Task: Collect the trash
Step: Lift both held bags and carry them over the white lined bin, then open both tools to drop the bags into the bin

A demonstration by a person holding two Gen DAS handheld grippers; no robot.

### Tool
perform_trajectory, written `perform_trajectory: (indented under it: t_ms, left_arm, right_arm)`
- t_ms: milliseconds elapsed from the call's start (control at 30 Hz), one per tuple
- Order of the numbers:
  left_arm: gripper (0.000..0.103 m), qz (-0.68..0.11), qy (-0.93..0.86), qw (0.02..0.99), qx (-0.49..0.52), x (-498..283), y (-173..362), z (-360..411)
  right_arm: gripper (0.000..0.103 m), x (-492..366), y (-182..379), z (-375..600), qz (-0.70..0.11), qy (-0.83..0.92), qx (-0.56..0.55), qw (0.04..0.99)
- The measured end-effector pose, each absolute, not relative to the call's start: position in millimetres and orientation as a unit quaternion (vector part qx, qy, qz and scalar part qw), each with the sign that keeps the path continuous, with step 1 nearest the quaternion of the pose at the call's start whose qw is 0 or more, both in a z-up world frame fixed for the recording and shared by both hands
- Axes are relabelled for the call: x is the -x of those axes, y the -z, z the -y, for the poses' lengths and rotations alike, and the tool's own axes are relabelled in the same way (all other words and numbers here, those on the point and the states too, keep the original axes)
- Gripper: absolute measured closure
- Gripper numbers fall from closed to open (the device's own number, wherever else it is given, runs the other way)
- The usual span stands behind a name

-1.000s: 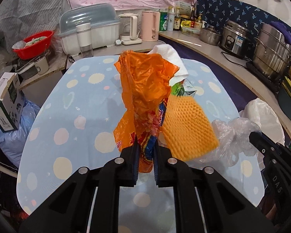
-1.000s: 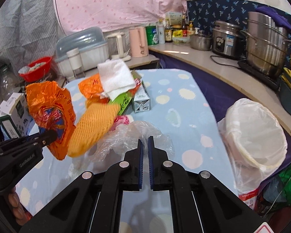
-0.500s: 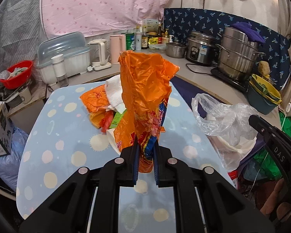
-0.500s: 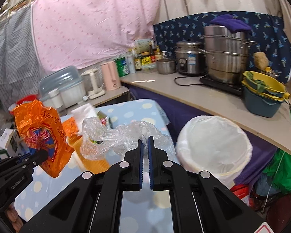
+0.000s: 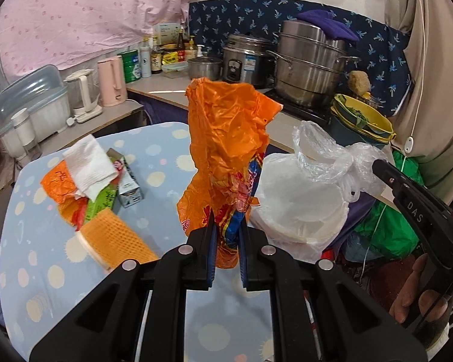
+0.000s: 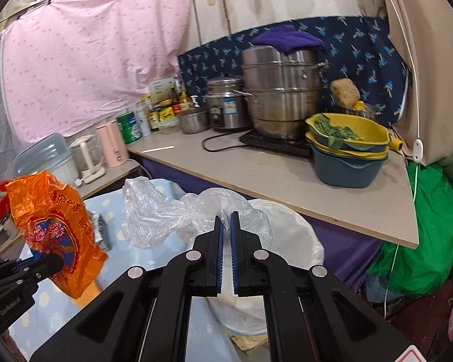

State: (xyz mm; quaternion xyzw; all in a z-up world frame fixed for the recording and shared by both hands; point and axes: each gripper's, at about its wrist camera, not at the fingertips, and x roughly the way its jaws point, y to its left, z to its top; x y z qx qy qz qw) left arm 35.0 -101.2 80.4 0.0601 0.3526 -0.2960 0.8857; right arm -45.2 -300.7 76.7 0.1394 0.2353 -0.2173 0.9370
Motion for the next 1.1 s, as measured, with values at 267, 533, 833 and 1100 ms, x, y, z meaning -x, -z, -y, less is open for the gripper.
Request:
perform_trajectory:
  t_ms: [267,533,833,1100]
  left_arm:
    - [0.091,-0.373,0.346,0.857,-0.086,-57.3,-59.1,187.5]
    - [0.089,-0.413,0.372,0.825,-0.101,-81.6,-16.3,251.3]
    - [0.042,-0.397,0.351,0.842,-0.097,-90.4,-11.1,254.5]
    - [0.034,-0.388,0.299,0.868,-0.080,-97.7,-24.3,213.6]
  right_arm:
    - [0.099,20.8,-38.1,360.2,-0.275,0.247,-0.175,0.913]
    - [0.096,2.8,-1.2,387.1,-0.303,0.262,-0.192,0.896]
    - [0.052,7.5,-16.4,380.2,-0.268,0.287,-0.174,0.903]
    - [0.045,7.7,-31.7,354.1,-0.259,0.257,-0.172,0.915]
